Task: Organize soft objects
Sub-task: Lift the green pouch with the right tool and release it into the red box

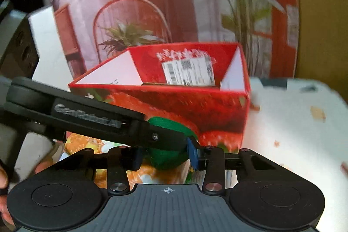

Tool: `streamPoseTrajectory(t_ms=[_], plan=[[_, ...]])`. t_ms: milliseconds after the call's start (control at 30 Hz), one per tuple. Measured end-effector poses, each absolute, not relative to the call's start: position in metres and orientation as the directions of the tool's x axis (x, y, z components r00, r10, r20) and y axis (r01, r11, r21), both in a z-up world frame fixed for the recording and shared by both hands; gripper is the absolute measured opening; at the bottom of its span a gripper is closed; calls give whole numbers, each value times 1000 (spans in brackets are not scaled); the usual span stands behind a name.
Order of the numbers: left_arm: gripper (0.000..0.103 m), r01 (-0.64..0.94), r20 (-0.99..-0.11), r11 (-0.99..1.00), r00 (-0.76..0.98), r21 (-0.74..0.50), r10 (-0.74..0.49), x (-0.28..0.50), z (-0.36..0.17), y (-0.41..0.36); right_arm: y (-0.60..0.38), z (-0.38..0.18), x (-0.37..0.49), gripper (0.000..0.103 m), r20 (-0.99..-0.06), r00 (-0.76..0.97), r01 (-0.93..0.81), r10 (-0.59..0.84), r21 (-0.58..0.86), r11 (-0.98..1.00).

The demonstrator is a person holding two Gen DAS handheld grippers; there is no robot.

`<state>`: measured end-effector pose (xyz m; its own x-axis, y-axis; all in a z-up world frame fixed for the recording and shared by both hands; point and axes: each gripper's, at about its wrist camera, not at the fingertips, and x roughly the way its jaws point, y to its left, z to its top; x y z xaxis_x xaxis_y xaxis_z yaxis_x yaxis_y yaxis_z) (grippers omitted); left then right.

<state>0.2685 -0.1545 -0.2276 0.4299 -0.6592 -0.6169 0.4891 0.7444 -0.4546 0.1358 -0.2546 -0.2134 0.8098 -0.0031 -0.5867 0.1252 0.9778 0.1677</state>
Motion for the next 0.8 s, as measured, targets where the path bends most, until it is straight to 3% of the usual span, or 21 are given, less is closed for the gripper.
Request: streamPoseTrajectory(t_ms=[567,800], plan=[[42,487,-616,724,396,-488,-681,264,-237,-132,-231,-214,136,38,-602,798,81,27,150,985],[42,490,-627,727,387,-481,-675,268,-243,-136,-240,-224,138,51,-627,779,112,14,161,981]])
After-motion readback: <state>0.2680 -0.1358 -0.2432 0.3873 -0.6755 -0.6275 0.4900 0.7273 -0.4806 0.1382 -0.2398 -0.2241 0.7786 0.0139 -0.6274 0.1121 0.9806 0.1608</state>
